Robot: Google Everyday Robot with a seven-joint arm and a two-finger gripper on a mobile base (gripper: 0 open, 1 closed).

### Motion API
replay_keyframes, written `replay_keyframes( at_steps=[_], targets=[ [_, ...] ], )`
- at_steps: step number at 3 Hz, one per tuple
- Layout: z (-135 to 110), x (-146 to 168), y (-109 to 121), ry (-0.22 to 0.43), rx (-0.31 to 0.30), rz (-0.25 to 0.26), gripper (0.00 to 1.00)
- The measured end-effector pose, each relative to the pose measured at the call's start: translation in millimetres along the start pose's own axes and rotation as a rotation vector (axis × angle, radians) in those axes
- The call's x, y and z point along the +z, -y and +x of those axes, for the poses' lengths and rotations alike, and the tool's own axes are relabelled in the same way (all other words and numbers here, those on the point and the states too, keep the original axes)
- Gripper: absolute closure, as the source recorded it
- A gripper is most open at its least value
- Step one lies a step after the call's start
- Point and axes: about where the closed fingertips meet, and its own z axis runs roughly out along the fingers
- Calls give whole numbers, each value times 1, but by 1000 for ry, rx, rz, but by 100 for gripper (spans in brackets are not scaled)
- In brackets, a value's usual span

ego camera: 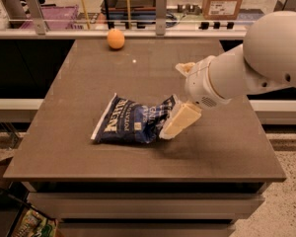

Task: Move blue chip bag near orange

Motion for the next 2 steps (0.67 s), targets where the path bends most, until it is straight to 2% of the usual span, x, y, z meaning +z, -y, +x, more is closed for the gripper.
replay_keyframes(
  at_steps=[1, 2],
  targets=[
    [-6, 7, -10, 24, -4, -32, 0],
    [-8, 19, -32, 42, 3, -77, 0]
  ],
)
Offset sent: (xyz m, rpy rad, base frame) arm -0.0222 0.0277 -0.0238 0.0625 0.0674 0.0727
